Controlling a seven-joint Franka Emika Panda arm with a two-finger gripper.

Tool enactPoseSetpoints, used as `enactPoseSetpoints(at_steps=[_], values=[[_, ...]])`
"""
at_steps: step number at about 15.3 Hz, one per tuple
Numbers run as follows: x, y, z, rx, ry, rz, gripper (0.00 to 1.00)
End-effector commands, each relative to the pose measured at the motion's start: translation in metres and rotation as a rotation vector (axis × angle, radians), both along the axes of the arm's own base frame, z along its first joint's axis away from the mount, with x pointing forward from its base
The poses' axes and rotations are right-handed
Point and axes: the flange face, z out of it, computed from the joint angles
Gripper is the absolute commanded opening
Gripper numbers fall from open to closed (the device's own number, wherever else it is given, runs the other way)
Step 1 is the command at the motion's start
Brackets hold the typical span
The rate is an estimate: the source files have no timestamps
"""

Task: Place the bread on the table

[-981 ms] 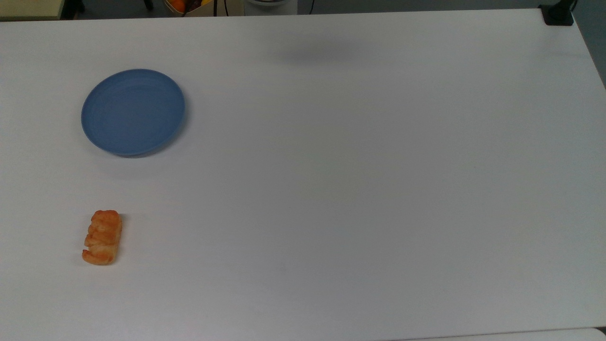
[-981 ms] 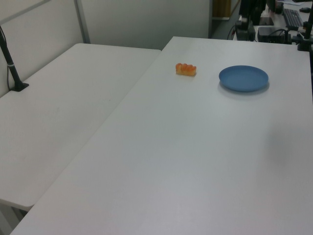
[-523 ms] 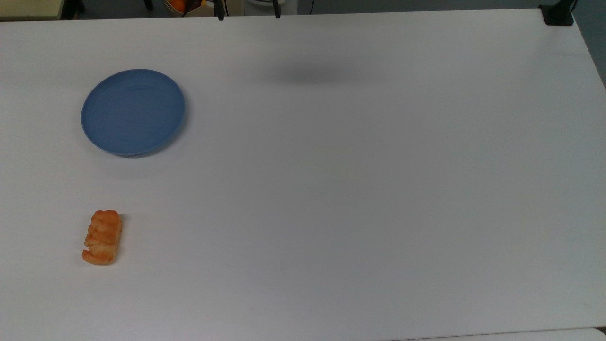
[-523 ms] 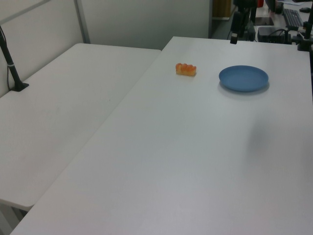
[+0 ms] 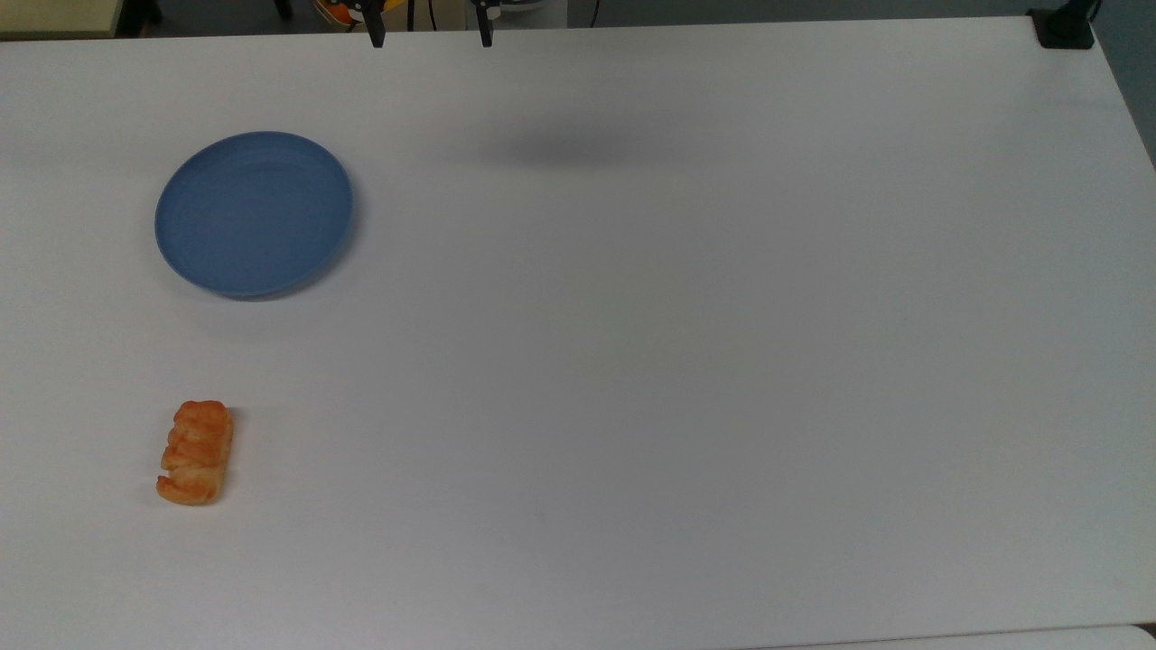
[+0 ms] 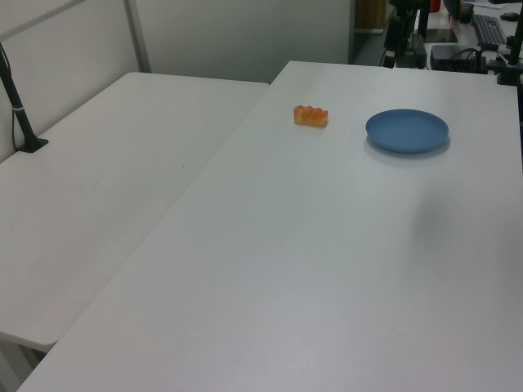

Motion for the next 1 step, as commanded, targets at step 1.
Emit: enactPoseSetpoints(at_steps=[1], values=[[-0.0021, 0.0006, 0.0056, -0.016, -0.016, 0.017, 1.0]])
